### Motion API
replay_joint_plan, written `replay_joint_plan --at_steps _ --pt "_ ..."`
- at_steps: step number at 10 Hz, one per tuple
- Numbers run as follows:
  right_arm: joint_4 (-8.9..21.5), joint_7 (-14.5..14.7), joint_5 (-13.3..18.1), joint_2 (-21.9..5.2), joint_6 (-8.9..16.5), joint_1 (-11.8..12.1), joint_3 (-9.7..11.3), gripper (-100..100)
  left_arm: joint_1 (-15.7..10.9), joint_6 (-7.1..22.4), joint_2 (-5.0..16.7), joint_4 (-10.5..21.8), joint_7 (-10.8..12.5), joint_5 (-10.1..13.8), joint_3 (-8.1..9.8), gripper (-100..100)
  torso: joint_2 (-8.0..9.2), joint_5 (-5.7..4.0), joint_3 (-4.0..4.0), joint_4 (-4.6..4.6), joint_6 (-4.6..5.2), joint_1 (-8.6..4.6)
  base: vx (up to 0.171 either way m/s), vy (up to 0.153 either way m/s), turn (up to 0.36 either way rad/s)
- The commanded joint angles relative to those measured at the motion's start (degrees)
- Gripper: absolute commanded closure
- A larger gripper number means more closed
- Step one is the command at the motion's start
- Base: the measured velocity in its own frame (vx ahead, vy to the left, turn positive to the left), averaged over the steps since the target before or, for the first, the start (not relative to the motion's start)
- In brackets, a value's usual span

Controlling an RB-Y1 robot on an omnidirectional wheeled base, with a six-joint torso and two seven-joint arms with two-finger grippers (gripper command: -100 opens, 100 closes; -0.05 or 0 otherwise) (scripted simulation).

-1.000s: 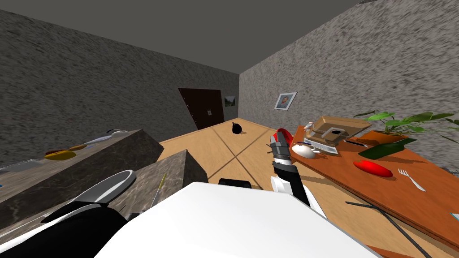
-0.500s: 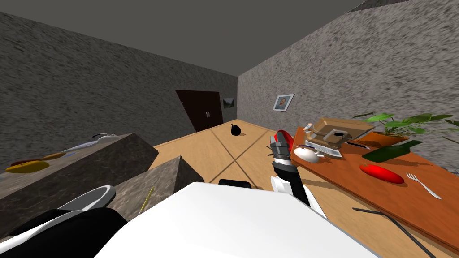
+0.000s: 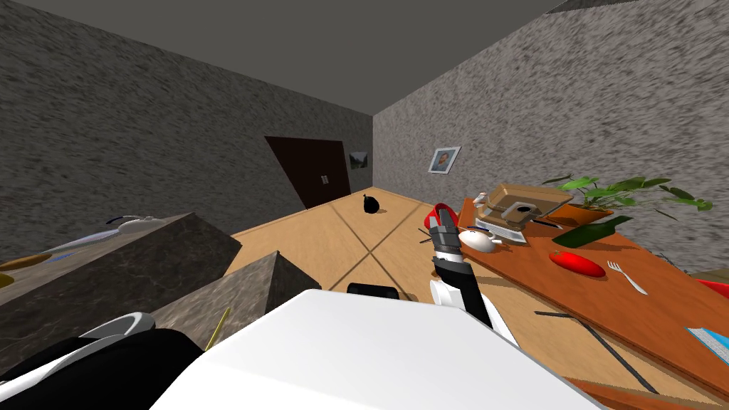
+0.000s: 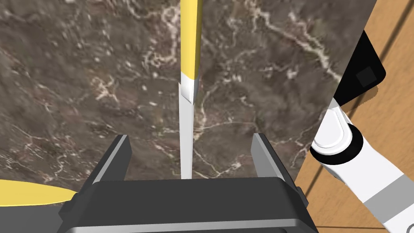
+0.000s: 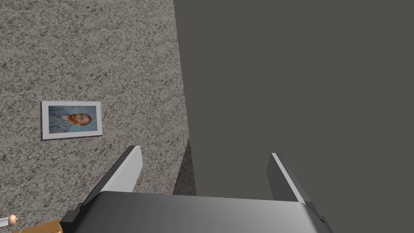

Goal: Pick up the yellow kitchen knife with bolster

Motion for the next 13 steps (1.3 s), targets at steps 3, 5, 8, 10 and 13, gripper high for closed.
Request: replay_joint_plan --at_steps 3,5,8,10,13 --pt "0.0 0.0 0.0 0.0 0.0 0.0 0.0 0 -2.9 0.1 0.1 5.0 -1.8 -1.6 1.57 -100 0.0 0.03 0.0 0.0 0.0 0.12 -0.066 -0.055 -0.102" --pt "0.0 0.0 0.0 0.0 0.0 0.0 0.0 0 -4.4 0.2 0.1 7.7 -2.9 -2.4 2.43 -100 0.0 0.01 0.0 0.0 0.0 0.07 -0.059 -0.066 -0.105" --pt "0.0 0.0 0.0 0.0 0.0 0.0 0.0 0 -4.7 0.2 0.0 8.3 -3.2 -2.6 2.69 100 -0.11 0.03 -0.06 -0.02 -0.03 0.19 -0.027 -0.03 -0.037" --pt "0.0 0.0 0.0 0.0 0.0 0.0 0.0 0 -4.7 0.2 0.0 8.2 -3.2 -2.5 2.67 100 -0.2 0.09 -0.12 -0.05 -0.06 0.35 0.0 0.0 0.0" --pt "0.0 0.0 0.0 0.0 0.0 0.0 0.0 0 -4.7 0.2 0.1 8.2 -3.2 -2.6 2.66 0 -0.2 0.12 -0.1 -0.02 -0.07 0.4 0.0 0.0 0.0"
